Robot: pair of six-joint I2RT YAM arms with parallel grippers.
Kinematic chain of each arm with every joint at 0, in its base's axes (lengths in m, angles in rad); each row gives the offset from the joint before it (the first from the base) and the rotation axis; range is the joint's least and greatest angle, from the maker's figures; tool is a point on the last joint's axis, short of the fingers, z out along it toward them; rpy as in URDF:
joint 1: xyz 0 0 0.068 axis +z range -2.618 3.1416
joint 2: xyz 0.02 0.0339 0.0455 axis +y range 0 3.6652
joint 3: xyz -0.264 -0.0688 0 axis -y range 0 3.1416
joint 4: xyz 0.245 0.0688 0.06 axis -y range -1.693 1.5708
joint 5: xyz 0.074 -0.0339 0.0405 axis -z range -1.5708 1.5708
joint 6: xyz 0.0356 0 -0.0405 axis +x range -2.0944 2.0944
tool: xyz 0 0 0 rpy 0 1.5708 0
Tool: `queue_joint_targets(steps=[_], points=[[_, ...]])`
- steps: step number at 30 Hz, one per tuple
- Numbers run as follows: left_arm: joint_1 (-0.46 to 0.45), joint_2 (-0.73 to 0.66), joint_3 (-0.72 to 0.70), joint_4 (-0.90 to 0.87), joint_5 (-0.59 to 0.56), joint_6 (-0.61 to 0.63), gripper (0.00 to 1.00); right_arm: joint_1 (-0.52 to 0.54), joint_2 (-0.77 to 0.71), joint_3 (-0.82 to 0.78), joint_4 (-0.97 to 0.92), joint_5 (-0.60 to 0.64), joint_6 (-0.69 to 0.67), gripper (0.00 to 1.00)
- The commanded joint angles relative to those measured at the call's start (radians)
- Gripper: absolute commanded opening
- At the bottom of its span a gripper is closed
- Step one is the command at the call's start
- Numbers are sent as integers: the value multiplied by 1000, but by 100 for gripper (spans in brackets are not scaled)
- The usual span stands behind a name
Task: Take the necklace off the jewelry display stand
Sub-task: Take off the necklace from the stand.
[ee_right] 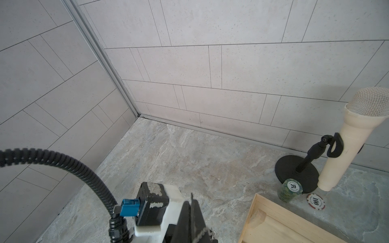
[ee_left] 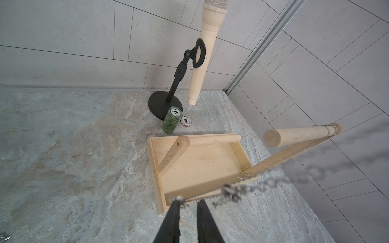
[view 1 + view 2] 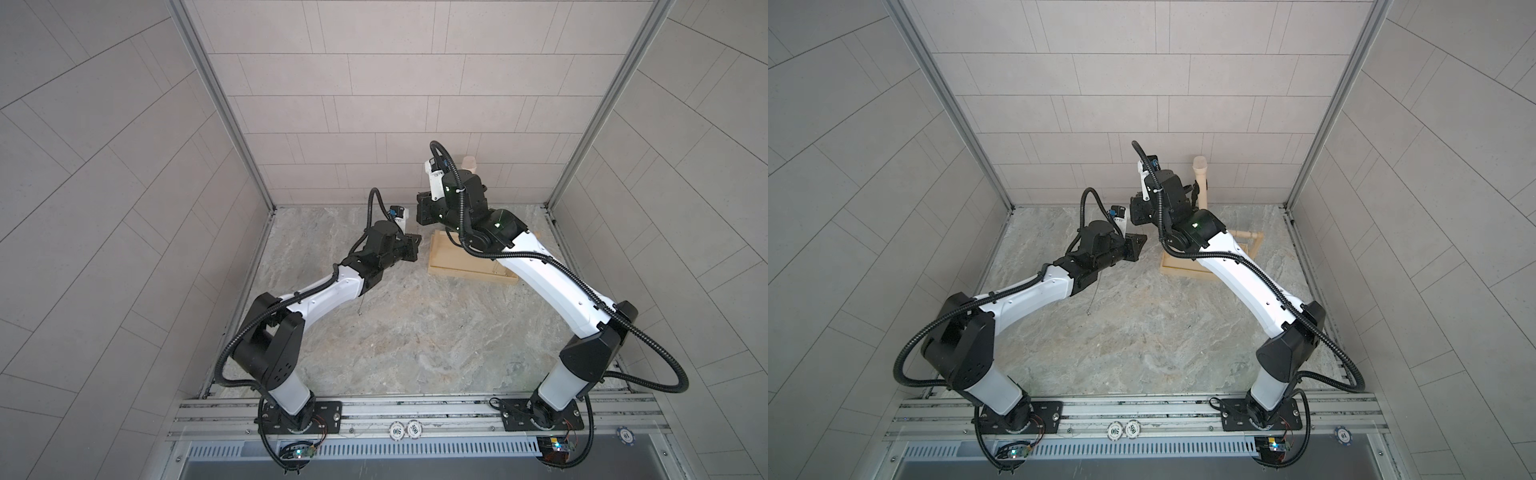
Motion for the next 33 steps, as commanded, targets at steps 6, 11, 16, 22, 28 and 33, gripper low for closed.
queue_joint_targets(steps=[6, 11, 16, 22, 28, 33], points=[[5, 11, -7, 33, 7, -14, 20, 6, -33, -19, 17, 15, 2, 0], [4, 9, -9, 33, 8, -14, 19, 6, -32, -20, 20, 15, 2, 0], [6, 11, -8, 33, 18, -14, 17, 6, -34, -20, 25, 15, 1, 0], [6, 17, -6, 32, 21, -14, 16, 6, -34, -20, 26, 15, -1, 0], [9, 25, -2, 27, 27, -14, 13, 6, -38, -23, 29, 15, -2, 0], [10, 31, 1, 27, 40, -14, 10, 7, -42, -29, 35, 16, -1, 0]])
